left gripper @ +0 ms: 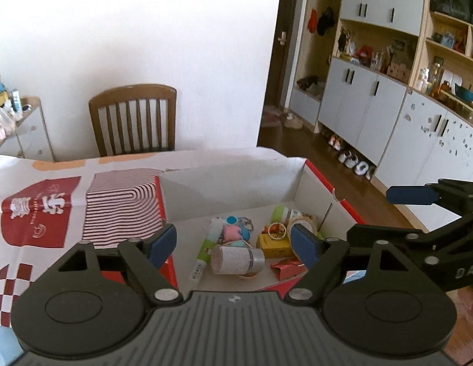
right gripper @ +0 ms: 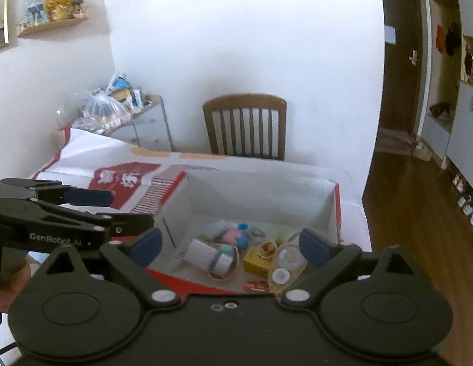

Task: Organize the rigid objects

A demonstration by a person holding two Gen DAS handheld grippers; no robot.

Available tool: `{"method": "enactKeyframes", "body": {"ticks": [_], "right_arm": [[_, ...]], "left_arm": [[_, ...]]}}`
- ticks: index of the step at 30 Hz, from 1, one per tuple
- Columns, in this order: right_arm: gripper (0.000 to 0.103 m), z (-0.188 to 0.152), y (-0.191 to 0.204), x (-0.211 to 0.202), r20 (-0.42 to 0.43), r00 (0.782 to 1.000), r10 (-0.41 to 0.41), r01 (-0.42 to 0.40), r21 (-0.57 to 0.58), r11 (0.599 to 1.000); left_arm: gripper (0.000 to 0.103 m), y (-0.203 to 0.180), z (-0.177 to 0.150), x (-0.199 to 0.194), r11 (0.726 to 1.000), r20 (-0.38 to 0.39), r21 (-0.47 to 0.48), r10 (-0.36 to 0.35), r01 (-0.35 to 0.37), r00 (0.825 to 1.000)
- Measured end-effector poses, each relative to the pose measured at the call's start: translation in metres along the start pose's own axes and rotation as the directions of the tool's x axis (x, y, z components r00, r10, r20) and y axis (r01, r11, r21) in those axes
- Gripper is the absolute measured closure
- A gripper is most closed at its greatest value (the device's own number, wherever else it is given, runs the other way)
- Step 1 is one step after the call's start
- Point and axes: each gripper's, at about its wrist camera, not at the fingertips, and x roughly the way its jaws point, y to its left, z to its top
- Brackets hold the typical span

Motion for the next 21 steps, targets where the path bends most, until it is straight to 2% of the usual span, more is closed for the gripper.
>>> {"method": "enactKeyframes", "body": {"ticks": [5, 9, 12, 18, 21], "right_arm": [[0.000, 0.000, 0.007, -0.014, 0.048, 0.999, -0.008, 0.008, 0.001, 1.000], [0.000, -0.004, 0.006, -0.023, 0.073, 0.997, -0.006, 0.003, 0.040, 0.999], [0.000, -0.008, 0.008, -0.029, 0.083, 0.996, -0.018, 0.014, 0.049, 0.999], [0.000, -0.016, 0.010, -0.040, 0.099, 0.994, -0.037, 0.030, 0.064, 0.998], [0.000, -0.018, 0.012, -0.046, 0.106, 0.993, -0.043, 0.037, 0.058, 0.998]], "left_arm": [[0.017, 0.000, -0.005, -0.016, 1.000, 0.014, 0.023, -0.010, 0.009, 1.000], [0.007, -0.003, -0.011, -0.026, 0.999, 0.034, 0.054, 0.005, -0.007, 0.999], [0.001, -0.004, -0.013, -0.034, 0.999, 0.047, 0.044, -0.022, 0.020, 0.999], [0.000, -0.011, -0.016, -0.046, 0.998, 0.070, 0.047, -0.040, 0.036, 0.997], [0.000, -0.017, -0.018, -0.048, 0.998, 0.070, 0.067, -0.022, 0.017, 0.997]]}}
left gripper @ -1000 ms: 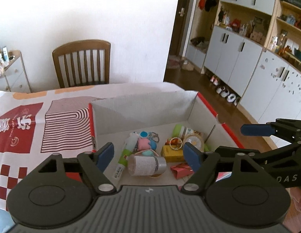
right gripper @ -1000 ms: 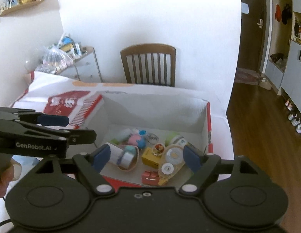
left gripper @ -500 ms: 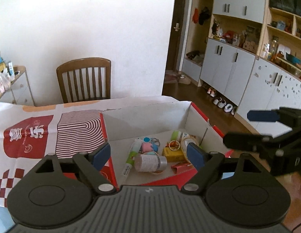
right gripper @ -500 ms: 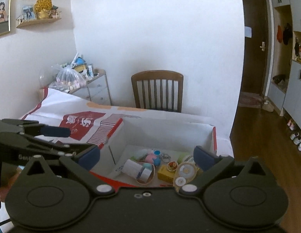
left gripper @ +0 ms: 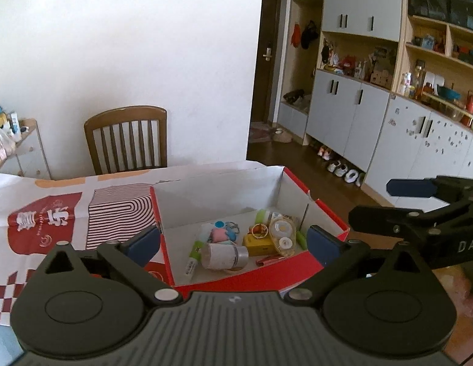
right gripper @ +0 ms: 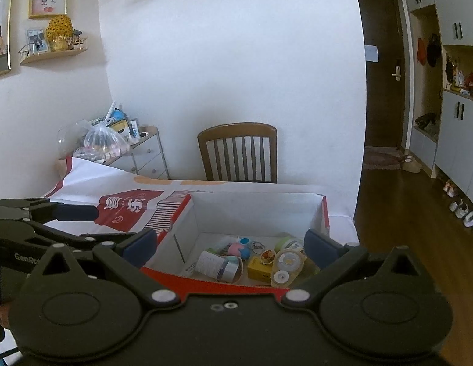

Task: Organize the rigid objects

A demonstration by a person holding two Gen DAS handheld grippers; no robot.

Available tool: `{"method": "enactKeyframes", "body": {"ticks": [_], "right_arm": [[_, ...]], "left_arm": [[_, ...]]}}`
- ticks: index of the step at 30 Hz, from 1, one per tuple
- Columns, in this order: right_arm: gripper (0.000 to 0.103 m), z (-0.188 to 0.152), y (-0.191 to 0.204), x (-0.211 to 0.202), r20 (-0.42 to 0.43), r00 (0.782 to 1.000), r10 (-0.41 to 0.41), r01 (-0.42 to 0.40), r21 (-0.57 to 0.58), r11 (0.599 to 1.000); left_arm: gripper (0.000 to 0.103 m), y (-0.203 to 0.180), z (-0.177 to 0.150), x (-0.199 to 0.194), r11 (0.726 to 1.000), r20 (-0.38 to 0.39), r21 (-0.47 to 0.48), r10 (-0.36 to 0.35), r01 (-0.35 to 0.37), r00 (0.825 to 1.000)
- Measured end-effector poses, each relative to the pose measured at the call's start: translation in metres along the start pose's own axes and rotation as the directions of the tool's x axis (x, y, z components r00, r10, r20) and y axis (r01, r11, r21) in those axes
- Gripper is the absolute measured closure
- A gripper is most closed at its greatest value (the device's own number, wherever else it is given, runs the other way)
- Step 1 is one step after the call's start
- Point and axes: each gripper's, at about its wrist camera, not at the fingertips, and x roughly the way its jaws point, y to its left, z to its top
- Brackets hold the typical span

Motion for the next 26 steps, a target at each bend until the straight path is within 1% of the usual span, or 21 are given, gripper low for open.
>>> {"method": "enactKeyframes", "body": {"ticks": [3, 8, 17, 26], "right_arm": [[0.000, -0.002, 0.000, -0.005, 0.006, 1.000, -0.006, 0.006, 0.002, 1.000], [0.000, -0.007, -0.001, -0.009, -0.001, 1.000, -0.010, 0.010, 0.015, 1.000], [0.000, -0.012, -0.005, -0.012, -0.014, 0.999, -0.035, 0.035, 0.038, 0.999], [0.000, -0.013, -0.008, -0.015, -0.012, 0.999, -0.038, 0.039, 0.052, 0.998]], "left_arm": [[0.000, -0.005, -0.001, -0.004, 1.000, 0.009, 0.013, 0.022, -0.023, 1.000], [0.000, -0.005, -0.002, -0.010, 1.000, 0.022, -0.008, -0.005, 0.005, 1.000], [0.000, -0.005, -0.004, -0.007, 0.998, 0.008, -0.028, -0.049, 0.050, 0.999], [0.000, -0.008, -0.006, -0.007, 0.999, 0.008, -0.026, -0.036, 0.036, 0.999]]}}
